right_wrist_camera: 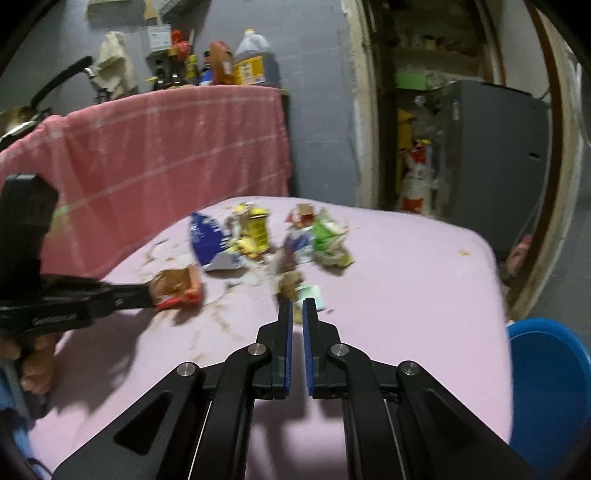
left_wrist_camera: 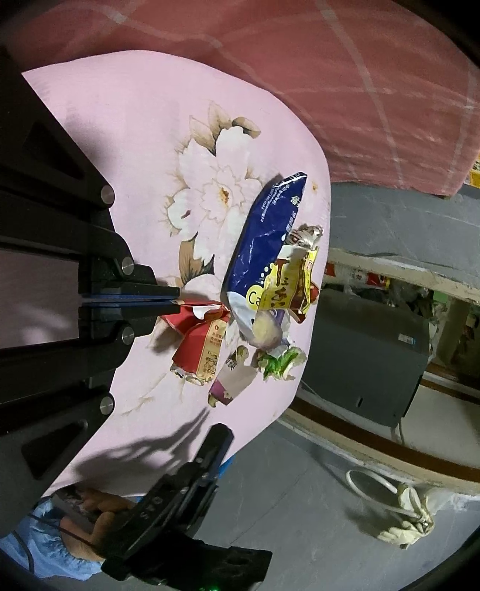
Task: Collect trash
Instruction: 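Grasp the red-and-white carton with the left tool while the right tool grasps a brown wrapper, then carry both held pieces over the blue bucket and open both tools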
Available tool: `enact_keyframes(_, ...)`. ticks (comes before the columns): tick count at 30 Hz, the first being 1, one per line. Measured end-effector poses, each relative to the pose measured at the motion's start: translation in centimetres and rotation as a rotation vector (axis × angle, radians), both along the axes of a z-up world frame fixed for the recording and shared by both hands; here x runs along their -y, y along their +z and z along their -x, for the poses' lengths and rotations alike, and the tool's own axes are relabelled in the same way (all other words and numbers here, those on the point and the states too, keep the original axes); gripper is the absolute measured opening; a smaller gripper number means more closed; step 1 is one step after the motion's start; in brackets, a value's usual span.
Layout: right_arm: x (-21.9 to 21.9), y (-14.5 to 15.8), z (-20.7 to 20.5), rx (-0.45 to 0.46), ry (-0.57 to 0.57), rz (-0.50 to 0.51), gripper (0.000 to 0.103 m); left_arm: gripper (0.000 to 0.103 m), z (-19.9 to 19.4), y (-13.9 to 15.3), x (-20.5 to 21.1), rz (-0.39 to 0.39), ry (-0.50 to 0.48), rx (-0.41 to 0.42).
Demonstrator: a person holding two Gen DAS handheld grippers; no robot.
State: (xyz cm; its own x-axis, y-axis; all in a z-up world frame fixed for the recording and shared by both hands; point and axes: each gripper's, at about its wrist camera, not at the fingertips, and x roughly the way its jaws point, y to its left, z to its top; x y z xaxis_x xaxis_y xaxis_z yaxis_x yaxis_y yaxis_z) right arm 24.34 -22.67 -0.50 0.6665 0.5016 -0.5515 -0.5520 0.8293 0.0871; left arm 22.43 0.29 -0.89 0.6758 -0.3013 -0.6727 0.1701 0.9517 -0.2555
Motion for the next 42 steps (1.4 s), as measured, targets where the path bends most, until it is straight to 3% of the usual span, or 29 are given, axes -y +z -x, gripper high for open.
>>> enact_keyframes(7, -0.9, -0.9, -2.7, -0.067, -0.005, 0.014, 0.01, 0.0, -0.4, -0.1, -0.5, 0.011, 0.008, -0.006)
enact_keyframes(9, -1.3, -1.3, -2.7, -0.084, 0.013, 0.023, 0.023, 0.0, -0.5, -0.2, -0.6, 0.013, 0.005, -0.006)
enact_keyframes(11, -1.3, -1.5, -2.6, -0.094, 0.042, 0.017, 0.025, 0.0, -0.4, -0.3, -0.7, 0.016, 0.005, -0.008)
enact_keyframes(23, -2.6, -2.1, -1.9, -0.111, 0.102, 0.066, 0.025, 0.0, -0.2, -0.3, -0.8, 0.019, 0.008, -0.011)
enact_keyframes(25, -2.7, -2.1, -1.9, -0.116, 0.105, 0.071, 0.024, 0.0, -0.2, -0.3, -0.8, 0.019, 0.008, -0.012)
enact_keyframes(28, -2.7, -2.1, -1.9, -0.116, 0.117, 0.069, 0.013, 0.0, -0.2, -0.3, -0.8, 0.018, 0.007, -0.011)
enact_keyframes(32, -2.8, -2.1, -1.7, -0.105, 0.115, 0.075, 0.011, 0.0, 0.1, -0.2, -0.7, 0.01, 0.006, 0.004)
enact_keyframes(37, -2.1, -1.5, -0.7, -0.062, 0.086, 0.058, 0.01, 0.0, 1.4, 0.6, 0.0, -0.009, -0.003, 0.061)
enact_keyframes(42, -0.2, 0.1, 1.6, 0.04, 0.034, -0.008, 0.01, 0.0, 2.7, 2.0, 0.8, 0.015, -0.014, 0.124)
